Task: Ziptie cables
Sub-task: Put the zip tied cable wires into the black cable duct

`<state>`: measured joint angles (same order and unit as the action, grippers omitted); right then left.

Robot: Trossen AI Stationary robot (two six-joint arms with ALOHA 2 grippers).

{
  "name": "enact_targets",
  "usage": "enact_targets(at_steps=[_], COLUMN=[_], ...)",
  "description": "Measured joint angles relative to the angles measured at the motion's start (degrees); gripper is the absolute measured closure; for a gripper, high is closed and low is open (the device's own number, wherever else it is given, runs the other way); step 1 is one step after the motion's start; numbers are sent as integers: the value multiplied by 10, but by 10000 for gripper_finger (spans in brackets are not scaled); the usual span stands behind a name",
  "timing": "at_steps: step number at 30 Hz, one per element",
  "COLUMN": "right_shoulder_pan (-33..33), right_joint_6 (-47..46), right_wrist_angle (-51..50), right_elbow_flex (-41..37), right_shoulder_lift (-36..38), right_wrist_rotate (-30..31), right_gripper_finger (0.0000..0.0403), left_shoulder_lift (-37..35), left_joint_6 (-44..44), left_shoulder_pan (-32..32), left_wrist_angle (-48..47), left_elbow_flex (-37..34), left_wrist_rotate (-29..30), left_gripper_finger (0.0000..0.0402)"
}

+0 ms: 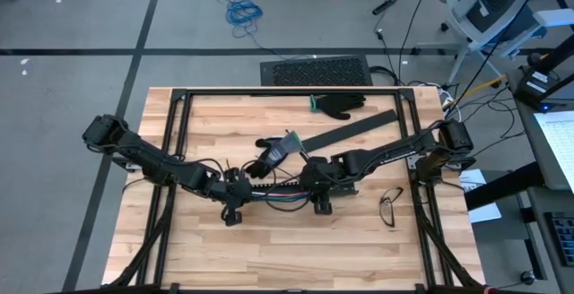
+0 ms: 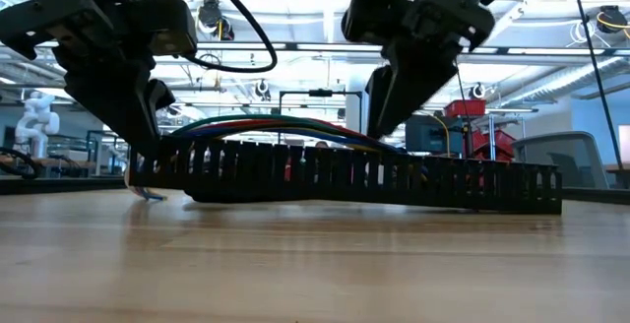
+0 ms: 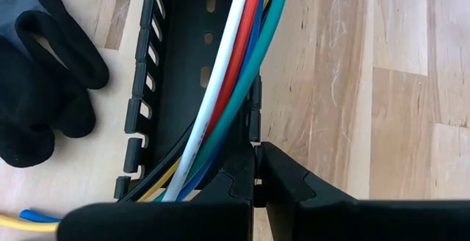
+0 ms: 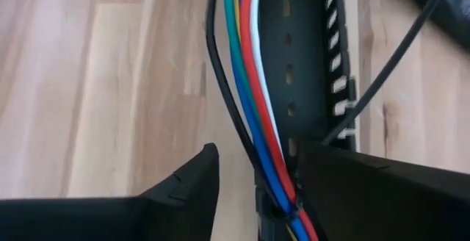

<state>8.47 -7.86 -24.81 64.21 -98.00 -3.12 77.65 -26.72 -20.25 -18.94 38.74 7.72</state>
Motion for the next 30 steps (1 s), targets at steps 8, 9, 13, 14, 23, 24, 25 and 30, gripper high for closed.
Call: enact_targets(at_steps=[8,9,13,14,23,24,25,30], right_shoulder_pan=[0,0,0,0,0,0,0,0], right_joint_6=[-8,-13,-21,-21,-20,-20,-20,-21], right_wrist_angle=[6,7,7,7,6,6,6,6], right_elbow_flex=[0,0,0,0,0,0,0,0], right_shoulder_lift=[-23,-23,-23,-23,-23,-23,-23,-22], right_wrist_rotate=[0,0,4,4,1,1,0,0], right_gripper_finger=[232,232,250,259,355,364,371,380], left_shoulder_lift=[0,0,0,0,0,0,0,0], left_joint_6=[0,0,0,0,0,0,0,-1], left_shoulder_pan=[0,0,0,0,0,0,0,0], left_wrist_angle=[0,0,0,0,0,0,0,-1], left_elbow_flex=[0,0,0,0,0,0,0,0], left_wrist_rotate=[0,0,0,0,0,0,0,0], left_gripper_finger=[384,384,384,384,384,384,384,384])
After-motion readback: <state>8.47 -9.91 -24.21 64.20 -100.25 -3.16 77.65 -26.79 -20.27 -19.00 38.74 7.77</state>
